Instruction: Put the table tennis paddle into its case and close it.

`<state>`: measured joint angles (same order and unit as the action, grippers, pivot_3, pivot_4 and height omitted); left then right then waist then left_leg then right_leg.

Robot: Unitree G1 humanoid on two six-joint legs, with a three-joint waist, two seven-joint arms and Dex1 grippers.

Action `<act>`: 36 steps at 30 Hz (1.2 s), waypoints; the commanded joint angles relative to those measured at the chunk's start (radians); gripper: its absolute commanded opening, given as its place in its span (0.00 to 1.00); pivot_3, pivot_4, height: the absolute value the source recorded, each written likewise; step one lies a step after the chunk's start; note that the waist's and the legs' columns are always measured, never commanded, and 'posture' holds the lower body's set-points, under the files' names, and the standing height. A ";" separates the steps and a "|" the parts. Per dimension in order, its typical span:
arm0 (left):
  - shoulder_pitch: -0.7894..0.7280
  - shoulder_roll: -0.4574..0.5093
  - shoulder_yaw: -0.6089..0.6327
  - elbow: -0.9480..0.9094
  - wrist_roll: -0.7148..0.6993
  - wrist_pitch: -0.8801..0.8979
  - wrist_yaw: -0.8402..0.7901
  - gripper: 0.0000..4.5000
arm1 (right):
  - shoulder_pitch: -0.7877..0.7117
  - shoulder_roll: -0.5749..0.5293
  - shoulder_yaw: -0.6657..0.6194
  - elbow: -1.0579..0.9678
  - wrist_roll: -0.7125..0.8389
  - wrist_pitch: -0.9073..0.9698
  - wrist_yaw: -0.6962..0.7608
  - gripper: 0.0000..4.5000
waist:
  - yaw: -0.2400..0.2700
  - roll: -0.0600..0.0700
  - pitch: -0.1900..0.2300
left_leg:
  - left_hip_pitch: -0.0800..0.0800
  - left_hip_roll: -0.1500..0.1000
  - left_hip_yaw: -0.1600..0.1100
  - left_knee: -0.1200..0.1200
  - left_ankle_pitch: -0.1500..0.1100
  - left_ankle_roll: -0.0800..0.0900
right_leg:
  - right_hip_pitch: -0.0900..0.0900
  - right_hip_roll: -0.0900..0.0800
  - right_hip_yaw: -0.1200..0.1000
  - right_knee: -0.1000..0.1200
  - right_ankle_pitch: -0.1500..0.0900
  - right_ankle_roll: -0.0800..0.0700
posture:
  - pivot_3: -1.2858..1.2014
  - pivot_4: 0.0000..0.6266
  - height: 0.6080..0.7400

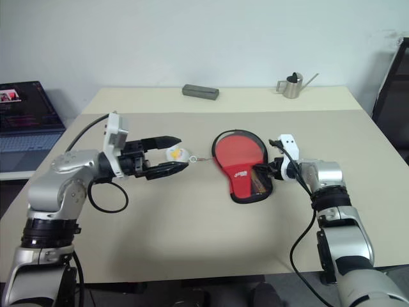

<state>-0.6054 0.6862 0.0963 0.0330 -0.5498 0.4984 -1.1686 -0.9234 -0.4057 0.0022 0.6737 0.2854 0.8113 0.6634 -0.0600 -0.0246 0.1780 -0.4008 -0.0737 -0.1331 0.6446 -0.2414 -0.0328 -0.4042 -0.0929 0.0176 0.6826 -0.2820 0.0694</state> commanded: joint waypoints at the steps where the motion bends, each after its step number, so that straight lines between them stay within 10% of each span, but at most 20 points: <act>1: -0.014 0.026 0.021 -0.032 -0.007 -0.010 -0.003 1.00 | -0.011 0.002 0.022 0.002 -0.019 0.001 0.035 0.63 | -0.001 0.000 0.000 | 0.000 0.000 0.000 0.000 0.000 0.000 | 0.000 0.000 0.000 0.000 0.000 0.000 | 0.52 0.24 1.00; 10: 0.035 0.067 0.021 -0.048 -0.002 -0.011 -0.019 1.00 | 0.025 0.027 0.025 -0.104 -0.011 0.071 0.042 0.00 | -0.003 0.000 0.000 | 0.000 0.001 0.000 0.000 0.000 0.000 | 0.000 0.001 0.000 0.000 0.000 0.000 | 0.52 0.24 1.00; 36: 0.366 0.269 0.085 -0.291 -0.084 0.053 -0.131 1.00 | 0.325 0.235 -0.105 -0.819 0.115 0.565 -0.264 0.00 | -0.012 0.001 0.000 | 0.000 0.005 0.001 -0.003 -0.002 0.003 | -0.001 0.002 0.001 -0.001 0.000 -0.001 | 0.52 0.24 1.00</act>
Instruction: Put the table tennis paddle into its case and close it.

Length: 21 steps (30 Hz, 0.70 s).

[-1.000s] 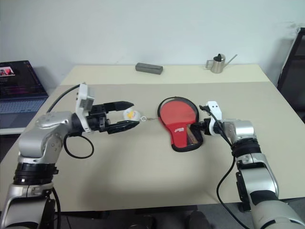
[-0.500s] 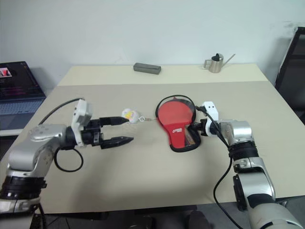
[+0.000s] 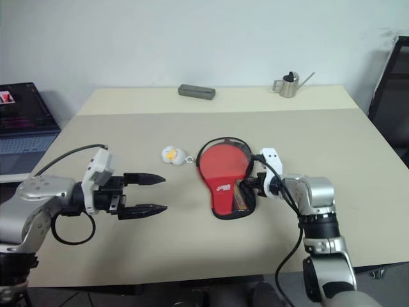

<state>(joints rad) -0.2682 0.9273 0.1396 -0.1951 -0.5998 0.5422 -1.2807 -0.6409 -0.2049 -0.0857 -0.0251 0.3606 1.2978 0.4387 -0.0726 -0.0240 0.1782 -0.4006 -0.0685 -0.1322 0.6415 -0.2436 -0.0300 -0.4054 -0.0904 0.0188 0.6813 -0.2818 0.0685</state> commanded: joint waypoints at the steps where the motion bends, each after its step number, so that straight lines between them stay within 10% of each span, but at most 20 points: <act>1: 0.042 0.032 0.047 -0.075 -0.041 0.013 -0.019 1.00 | 0.065 0.054 -0.027 -0.158 0.042 0.107 -0.060 0.00 | 0.001 0.000 0.000 | 0.000 0.000 0.000 0.000 0.000 0.000 | 0.000 0.000 0.000 0.000 0.000 0.000 | 0.52 0.24 1.00; 21: 0.150 0.088 0.038 -0.194 -0.124 0.077 -0.063 1.00 | 0.390 0.185 -0.096 -0.583 0.206 0.317 -0.267 0.00 | 0.018 0.001 0.000 | 0.002 0.006 0.002 -0.002 0.000 0.000 | 0.001 0.004 -0.001 -0.001 0.000 -0.003 | 0.52 0.24 1.00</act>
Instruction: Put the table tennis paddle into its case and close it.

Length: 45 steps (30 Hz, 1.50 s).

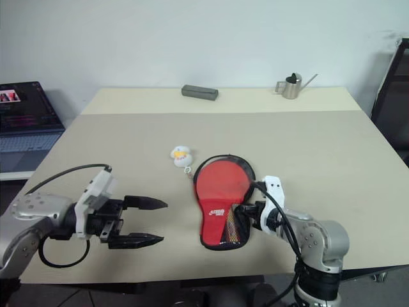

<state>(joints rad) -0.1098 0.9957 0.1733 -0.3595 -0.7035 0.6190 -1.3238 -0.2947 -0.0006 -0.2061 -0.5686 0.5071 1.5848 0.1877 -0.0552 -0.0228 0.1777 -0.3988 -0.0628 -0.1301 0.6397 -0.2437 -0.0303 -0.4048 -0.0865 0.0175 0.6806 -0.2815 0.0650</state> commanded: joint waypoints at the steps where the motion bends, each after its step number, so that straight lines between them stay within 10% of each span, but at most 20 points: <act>1: -0.018 0.018 -0.004 -0.027 -0.020 0.003 -0.021 1.00 | 0.055 -0.030 0.023 -0.048 0.079 0.030 -0.023 0.00 | 0.000 0.000 0.000 | 0.000 0.000 0.000 0.000 0.000 0.000 | 0.000 0.000 0.000 0.000 0.000 0.000 | 0.52 0.24 1.00; 35: -0.118 -0.020 -0.093 0.043 0.015 -0.036 -0.028 1.00 | 0.157 -0.131 -0.027 -0.063 0.592 0.030 -0.387 0.00 | 0.005 0.000 0.000 | 0.000 0.001 0.000 -0.001 0.000 0.000 | 0.001 0.001 0.000 -0.001 0.000 0.000 | 0.52 0.24 1.00; 45: -0.131 -0.044 -0.107 0.047 0.026 -0.037 -0.022 1.00 | 0.140 -0.124 -0.171 -0.109 0.717 0.030 -0.533 0.65 | 0.006 0.000 0.000 | 0.001 0.001 0.000 -0.001 0.000 0.000 | 0.001 0.001 0.000 0.000 0.000 -0.001 | 0.52 0.24 1.00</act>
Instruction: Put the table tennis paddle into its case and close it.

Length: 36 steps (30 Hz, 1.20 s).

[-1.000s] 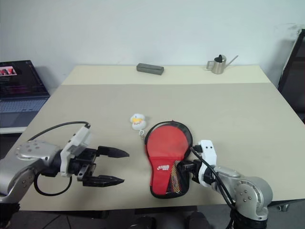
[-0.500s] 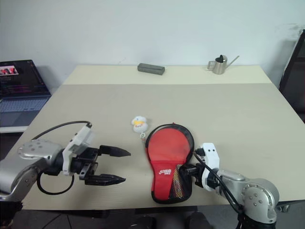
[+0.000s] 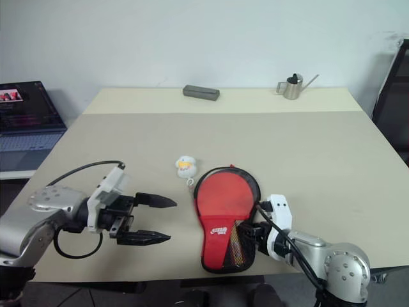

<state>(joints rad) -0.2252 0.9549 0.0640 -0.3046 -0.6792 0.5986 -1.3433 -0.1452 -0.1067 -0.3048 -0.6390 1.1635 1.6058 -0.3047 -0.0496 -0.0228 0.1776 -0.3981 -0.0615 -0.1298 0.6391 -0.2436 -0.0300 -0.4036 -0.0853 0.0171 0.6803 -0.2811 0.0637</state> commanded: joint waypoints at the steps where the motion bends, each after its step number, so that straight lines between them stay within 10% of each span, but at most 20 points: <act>1: -0.018 -0.005 0.001 -0.006 0.003 -0.018 -0.003 1.00 | -0.013 -0.020 -0.088 -0.039 0.081 0.009 -0.052 0.73 | 0.001 0.000 0.000 | 0.000 0.000 0.000 0.000 0.000 0.000 | 0.000 0.000 0.000 0.000 0.000 0.000 | 0.52 0.24 1.00; 4: -0.025 -0.010 -0.005 0.003 0.010 -0.021 -0.006 1.00 | -0.015 -0.060 -0.096 -0.043 0.188 -0.043 -0.086 0.95 | 0.000 0.000 0.000 | 0.000 0.000 0.000 0.000 0.000 0.000 | 0.000 0.000 0.000 0.000 0.000 0.000 | 0.52 0.24 1.00; 11: -0.055 -0.028 -0.024 0.027 0.024 -0.028 -0.011 1.00 | -0.015 -0.320 -0.020 -0.090 0.375 -0.238 -0.028 0.95 | -0.001 0.000 0.000 | 0.000 0.000 0.001 0.000 0.000 0.000 | 0.000 0.000 0.000 0.000 0.000 0.000 | 0.52 0.24 1.00; 20: -0.101 -0.097 0.009 0.128 0.110 -0.086 0.141 1.00 | -0.158 -0.563 0.155 -0.067 -0.033 -0.520 0.420 0.98 | 0.002 0.000 0.001 | -0.001 0.001 0.000 0.001 0.000 0.000 | 0.001 0.002 -0.001 -0.001 0.000 0.000 | 0.52 0.24 1.00; 36: -0.092 -0.187 0.127 0.257 0.257 -0.204 0.461 1.00 | -0.326 -0.397 0.558 0.238 -0.578 -0.956 0.797 0.98 | 0.001 0.000 0.001 | -0.001 0.001 0.000 0.002 0.000 0.000 | 0.000 0.001 0.000 0.000 0.001 -0.001 | 0.52 0.24 1.00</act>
<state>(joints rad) -0.3181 0.7618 0.1464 -0.0303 -0.4208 0.4090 -0.8961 -0.4398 -0.5160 0.2357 -0.4179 0.6354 0.7231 0.4475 -0.0485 -0.0232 0.1783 -0.3990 -0.0602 -0.1298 0.6413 -0.2434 -0.0303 -0.4041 -0.0838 0.0166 0.6802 -0.2801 0.0626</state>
